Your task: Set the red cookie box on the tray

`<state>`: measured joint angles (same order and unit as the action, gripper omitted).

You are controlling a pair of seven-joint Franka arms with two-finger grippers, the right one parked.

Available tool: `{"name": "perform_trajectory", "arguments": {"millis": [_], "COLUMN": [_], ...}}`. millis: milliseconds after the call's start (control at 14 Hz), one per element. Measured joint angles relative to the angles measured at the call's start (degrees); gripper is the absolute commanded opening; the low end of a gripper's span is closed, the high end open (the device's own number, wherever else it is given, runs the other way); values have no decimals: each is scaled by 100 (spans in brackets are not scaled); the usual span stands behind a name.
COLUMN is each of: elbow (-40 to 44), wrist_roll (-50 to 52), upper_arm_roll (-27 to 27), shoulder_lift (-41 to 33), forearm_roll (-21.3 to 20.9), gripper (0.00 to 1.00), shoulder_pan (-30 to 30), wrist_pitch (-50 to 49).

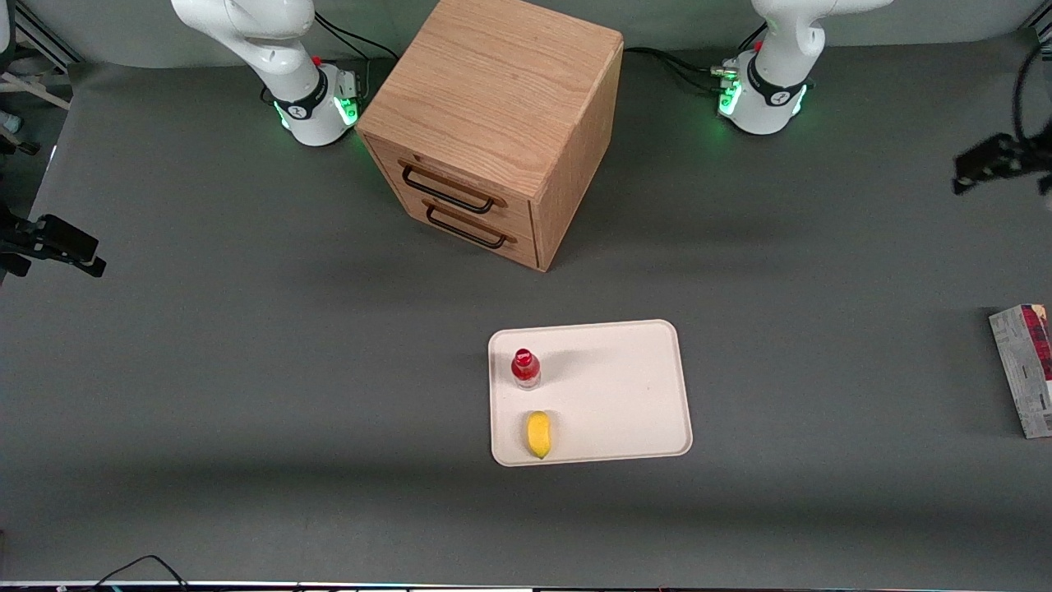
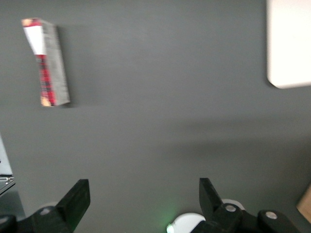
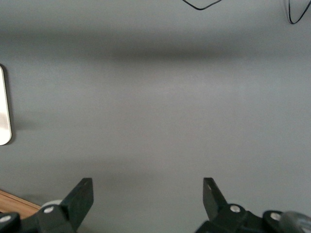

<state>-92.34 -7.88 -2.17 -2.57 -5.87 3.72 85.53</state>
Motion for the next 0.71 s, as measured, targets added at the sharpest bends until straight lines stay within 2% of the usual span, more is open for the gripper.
{"name": "perform_trajectory", "arguments": {"millis": [143,429,500,714], "elbow": [89,442,509,606], "wrist_roll": [-159,-1582,-1865,-2970], "upper_arm_roll": [-555,-1506,-1652,-2008], "shoulder_lift": [469,1987,2381,3452], "forearm_roll": [-21,35,142,829], "gripper": [100,100,100,100], "shoulder_pan": [28,100,147,271], "wrist_pitch": [575,1935,2327,3475]}}
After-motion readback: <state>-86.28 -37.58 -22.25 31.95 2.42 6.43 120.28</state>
